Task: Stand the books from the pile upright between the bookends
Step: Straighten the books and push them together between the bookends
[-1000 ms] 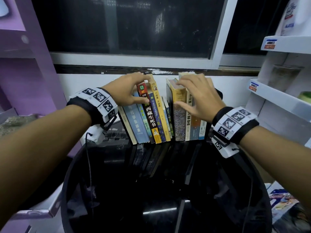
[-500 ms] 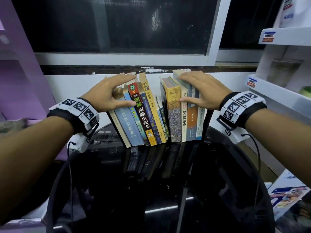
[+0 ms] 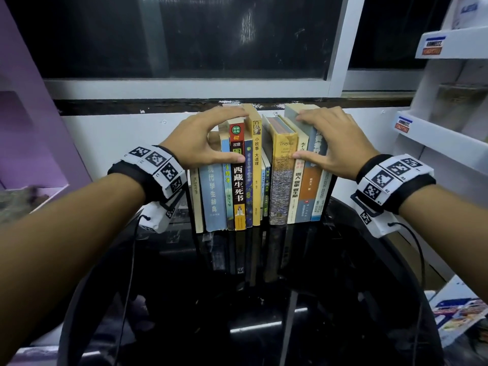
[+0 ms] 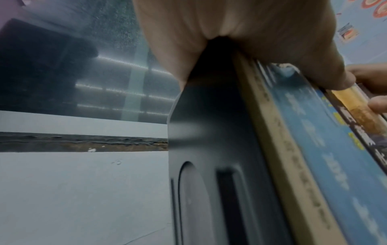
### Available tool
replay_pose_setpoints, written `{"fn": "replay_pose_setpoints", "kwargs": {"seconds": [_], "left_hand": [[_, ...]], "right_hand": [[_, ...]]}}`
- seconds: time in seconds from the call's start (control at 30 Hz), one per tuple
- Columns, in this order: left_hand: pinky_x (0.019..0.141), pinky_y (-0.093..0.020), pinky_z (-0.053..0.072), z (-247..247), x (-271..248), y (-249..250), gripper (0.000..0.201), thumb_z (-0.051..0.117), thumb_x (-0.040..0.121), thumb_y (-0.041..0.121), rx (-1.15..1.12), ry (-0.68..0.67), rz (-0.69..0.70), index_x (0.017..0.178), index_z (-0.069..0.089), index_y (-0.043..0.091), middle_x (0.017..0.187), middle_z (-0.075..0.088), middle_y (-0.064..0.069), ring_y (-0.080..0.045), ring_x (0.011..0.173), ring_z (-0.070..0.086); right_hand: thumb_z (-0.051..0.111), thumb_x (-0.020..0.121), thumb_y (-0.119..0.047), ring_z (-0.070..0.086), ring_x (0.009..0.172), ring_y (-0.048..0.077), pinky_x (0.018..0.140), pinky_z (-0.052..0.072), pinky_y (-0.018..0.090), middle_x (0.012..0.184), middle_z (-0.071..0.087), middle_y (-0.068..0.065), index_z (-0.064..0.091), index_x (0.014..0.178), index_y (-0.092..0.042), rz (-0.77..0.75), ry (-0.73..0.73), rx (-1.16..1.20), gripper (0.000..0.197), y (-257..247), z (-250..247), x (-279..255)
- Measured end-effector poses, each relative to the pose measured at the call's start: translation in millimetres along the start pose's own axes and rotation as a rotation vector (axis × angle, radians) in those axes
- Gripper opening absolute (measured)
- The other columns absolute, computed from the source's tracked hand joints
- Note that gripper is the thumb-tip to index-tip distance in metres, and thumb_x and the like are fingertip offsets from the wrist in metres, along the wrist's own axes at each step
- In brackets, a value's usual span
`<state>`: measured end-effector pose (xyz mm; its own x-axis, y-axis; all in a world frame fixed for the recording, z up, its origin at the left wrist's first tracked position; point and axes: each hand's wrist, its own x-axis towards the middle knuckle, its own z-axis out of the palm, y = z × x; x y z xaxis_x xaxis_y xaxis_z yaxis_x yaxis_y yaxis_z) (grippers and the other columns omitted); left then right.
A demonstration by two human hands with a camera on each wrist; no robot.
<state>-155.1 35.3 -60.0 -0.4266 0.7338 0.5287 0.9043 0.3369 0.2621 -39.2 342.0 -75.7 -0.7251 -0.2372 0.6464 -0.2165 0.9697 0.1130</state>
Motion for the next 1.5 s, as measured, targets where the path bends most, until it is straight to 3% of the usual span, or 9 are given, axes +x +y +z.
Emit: {"fn": "replay_pose_setpoints", "kwargs": {"seconds": [0.53, 0.7, 0.77, 0.9, 0.97, 1.03, 1.13, 1.23, 1.5], "left_hand": [[0.105, -0.042, 0.049, -4, -4, -3, 0.089, 0.074, 0.068, 0.064, -0.003, -0.012, -0.034, 0.147, 0.041, 0.039, 0.154, 0.040, 0.014, -0.007, 0.139, 0.040], [0.104, -0.042, 0.050, -2, -5, -4, 0.089, 0.074, 0.068, 0.065, 0.001, -0.006, -0.038, 0.147, 0.041, 0.041, 0.154, 0.040, 0.016, -0.007, 0.138, 0.041], [0.104, -0.043, 0.050, -2, -5, -5, 0.089, 0.073, 0.067, 0.067, 0.006, -0.005, -0.033, 0.147, 0.041, 0.041, 0.154, 0.040, 0.015, -0.008, 0.138, 0.041], [0.104, -0.044, 0.050, -2, -5, -5, 0.090, 0.072, 0.067, 0.068, 0.011, -0.001, -0.032, 0.147, 0.040, 0.041, 0.154, 0.040, 0.014, -0.009, 0.138, 0.042], [0.105, -0.044, 0.049, -2, -5, -6, 0.090, 0.072, 0.068, 0.071, 0.016, 0.005, -0.027, 0.147, 0.041, 0.041, 0.154, 0.040, 0.015, -0.008, 0.138, 0.042], [0.105, -0.044, 0.049, -1, -6, -7, 0.091, 0.070, 0.067, 0.074, 0.002, 0.005, -0.024, 0.146, 0.040, 0.041, 0.154, 0.039, 0.015, -0.008, 0.139, 0.041], [0.106, -0.043, 0.048, -1, -6, -7, 0.091, 0.069, 0.067, 0.074, 0.019, 0.011, -0.020, 0.147, 0.040, 0.041, 0.154, 0.040, 0.015, -0.007, 0.138, 0.042], [0.107, -0.041, 0.048, -2, -7, -6, 0.089, 0.071, 0.069, 0.070, 0.026, 0.011, -0.029, 0.147, 0.040, 0.040, 0.154, 0.040, 0.015, -0.007, 0.138, 0.042], [0.106, -0.036, 0.048, -2, -8, -5, 0.088, 0.072, 0.069, 0.067, 0.005, 0.018, -0.030, 0.146, 0.042, 0.038, 0.154, 0.040, 0.014, -0.005, 0.137, 0.041]], "right_hand": [[0.063, 0.084, -0.062, 0.041, 0.127, 0.022, 0.106, 0.028, 0.042, 0.140, 0.047, 0.005, 0.043, 0.140, -0.018, 0.034, 0.051, 0.007, 0.074, -26, -5, -6], [0.067, 0.086, -0.052, 0.041, 0.105, 0.023, 0.086, 0.018, 0.031, 0.113, 0.055, 0.011, 0.063, 0.126, -0.018, -0.040, 0.273, -0.147, 0.053, -53, 2, -22], [0.064, 0.089, -0.050, 0.043, 0.097, 0.021, 0.081, 0.025, 0.034, 0.103, 0.057, 0.008, 0.066, 0.123, -0.017, -0.090, 0.293, -0.145, 0.047, -64, 7, -24], [0.056, 0.095, -0.051, 0.050, 0.084, 0.014, 0.080, 0.052, 0.039, 0.095, 0.065, 0.006, 0.050, 0.141, -0.014, -0.064, -0.067, 0.042, 0.059, -88, 12, -22], [0.052, 0.095, -0.056, 0.050, 0.076, 0.016, 0.077, 0.056, 0.038, 0.082, 0.056, 0.000, 0.038, 0.148, -0.017, 0.046, -0.270, -0.006, 0.068, -97, 16, -18], [0.052, 0.094, -0.059, 0.052, 0.077, 0.019, 0.072, 0.052, 0.036, 0.081, 0.052, -0.003, 0.031, 0.149, -0.019, 0.099, -0.355, -0.074, 0.071, -103, 19, -14], [0.054, 0.094, -0.056, 0.061, 0.089, 0.028, 0.071, 0.046, 0.037, 0.086, 0.057, 0.003, 0.031, 0.148, -0.018, 0.153, -0.374, -0.086, 0.070, -108, 23, -12], [0.060, 0.093, -0.051, 0.063, 0.093, 0.032, 0.080, 0.052, 0.042, 0.081, 0.051, 0.002, 0.032, 0.147, -0.015, 0.207, -0.401, -0.037, 0.070, -114, 27, -11], [0.065, 0.092, -0.043, 0.064, 0.083, 0.027, 0.078, 0.057, 0.043, 0.085, 0.065, 0.002, 0.047, 0.137, -0.014, 0.280, -0.329, 0.081, 0.056, -118, 31, -11]]}}
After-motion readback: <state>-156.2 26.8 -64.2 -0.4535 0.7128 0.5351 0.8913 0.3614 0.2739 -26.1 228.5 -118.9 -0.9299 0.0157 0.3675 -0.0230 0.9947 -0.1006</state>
